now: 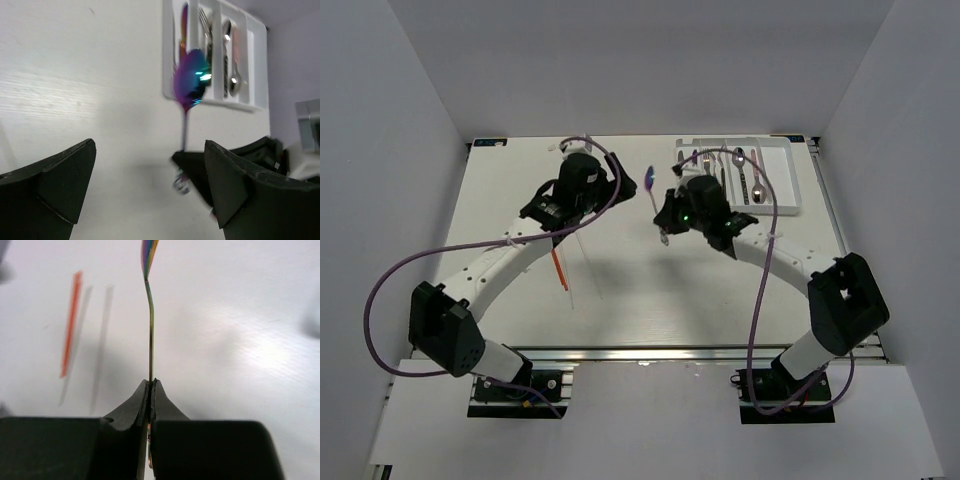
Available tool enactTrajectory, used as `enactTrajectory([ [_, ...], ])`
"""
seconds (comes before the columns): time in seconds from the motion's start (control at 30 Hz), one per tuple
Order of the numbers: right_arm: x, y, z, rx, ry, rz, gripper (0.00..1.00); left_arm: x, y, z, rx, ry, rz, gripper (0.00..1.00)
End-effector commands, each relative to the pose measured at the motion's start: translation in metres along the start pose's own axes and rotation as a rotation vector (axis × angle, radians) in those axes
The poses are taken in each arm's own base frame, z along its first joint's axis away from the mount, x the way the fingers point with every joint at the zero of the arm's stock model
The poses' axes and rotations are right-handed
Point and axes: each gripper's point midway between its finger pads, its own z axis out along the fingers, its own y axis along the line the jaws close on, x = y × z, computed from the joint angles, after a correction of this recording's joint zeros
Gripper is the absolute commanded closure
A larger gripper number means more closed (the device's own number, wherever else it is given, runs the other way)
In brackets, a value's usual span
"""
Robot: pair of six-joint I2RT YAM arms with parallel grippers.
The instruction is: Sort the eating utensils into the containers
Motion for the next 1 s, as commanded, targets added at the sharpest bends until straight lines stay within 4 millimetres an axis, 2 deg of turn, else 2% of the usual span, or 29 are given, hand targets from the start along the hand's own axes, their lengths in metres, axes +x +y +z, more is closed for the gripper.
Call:
enactTrajectory([
  [0.0, -0.052, -0.08, -0.012, 0.214, -0.043, -0.05, 1.0, -0.048, 0.036, -0.05, -0.253, -0.124, 0.118, 0.02],
  [0.03, -0.059, -0.105, -0.016, 0.285, -0.03, -0.101, 1.0, -0.05, 0.042, -0.058, -0.274, -0.123, 0.165, 0.02],
  [0.07, -0.082, -0.146, -0.02, 0.42, -0.051, -0.101, 1.0, -0.052, 0.046, -0.065, -0.289, -0.128, 0.193, 0.02],
  [0.1, -0.078, -0.169, -0.026, 0.497, 0.008, -0.106, 1.0, -0.047, 0.057, -0.073, -0.321, -0.11, 0.223, 0.02],
  [0.13, -0.083, -0.19, -0.028, 0.547, 0.038, -0.131, 1.0, -0.055, 0.064, -0.087, -0.35, -0.144, 0.241, 0.02],
  [0.17, -0.077, -0.227, -0.028, 0.642, 0.086, -0.114, 1.0, -0.056, 0.071, -0.095, -0.376, -0.148, 0.277, 0.02],
  [0.2, -0.104, -0.237, -0.032, 0.684, 0.054, -0.127, 1.0, -0.049, 0.084, -0.101, -0.416, -0.13, 0.304, 0.02],
  [0.23, -0.102, -0.252, -0.034, 0.735, 0.091, -0.133, 1.0, -0.05, 0.094, -0.107, -0.455, -0.141, 0.335, 0.02],
  [0.27, -0.094, -0.281, -0.034, 0.832, 0.151, -0.175, 1.0, -0.052, 0.099, -0.118, -0.465, -0.162, 0.342, 0.02],
  [0.3, -0.098, -0.291, -0.035, 0.88, 0.17, -0.202, 1.0, -0.052, 0.104, -0.121, -0.476, -0.174, 0.349, 0.02],
  [0.33, -0.118, -0.297, -0.036, 0.918, 0.147, -0.231, 1.0, -0.041, 0.118, -0.121, -0.505, -0.156, 0.368, 0.02],
  [0.37, -0.108, -0.318, -0.033, 0.987, 0.219, -0.282, 1.0, -0.043, 0.124, -0.128, -0.523, -0.183, 0.369, 0.02],
  [0.4, -0.111, -0.326, -0.032, 1.02, 0.23, -0.304, 1.0, -0.041, 0.128, -0.128, -0.529, -0.193, 0.368, 0.02],
  [0.43, -0.13, -0.33, -0.032, 1.055, 0.202, -0.324, 1.0, -0.032, 0.137, -0.127, -0.546, -0.179, 0.377, 0.02],
  [0.47, -0.121, -0.345, -0.029, 1.103, 0.248, -0.338, 1.0, -0.028, 0.14, -0.126, -0.545, -0.175, 0.381, 0.02],
  [0.6, -0.133, -0.356, -0.024, 1.145, 0.264, -0.394, 1.0, -0.011, 0.156, -0.12, -0.568, -0.144, 0.403, 0.02],
  [0.67, -0.126, -0.358, -0.021, 1.14, 0.274, -0.396, 1.0, -0.002, 0.164, -0.117, -0.583, -0.119, 0.422, 0.02],
  [0.83, -0.1, -0.369, -0.015, 1.161, 0.336, -0.393, 1.0, 0.001, 0.161, -0.112, -0.559, -0.105, 0.42, 0.02],
  [0.9, -0.096, -0.37, -0.013, 1.151, 0.337, -0.377, 1.0, 0.002, 0.161, -0.112, -0.552, -0.102, 0.419, 0.02],
  [0.93, -0.097, -0.368, -0.013, 1.148, 0.327, -0.365, 0.91, 0.003, 0.161, -0.112, -0.549, -0.103, 0.419, 0.02],
  [0.97, -0.097, -0.367, -0.012, 1.143, 0.324, -0.361, 0.9, 0.003, 0.161, -0.112, -0.55, -0.101, 0.419, 0.02],
])
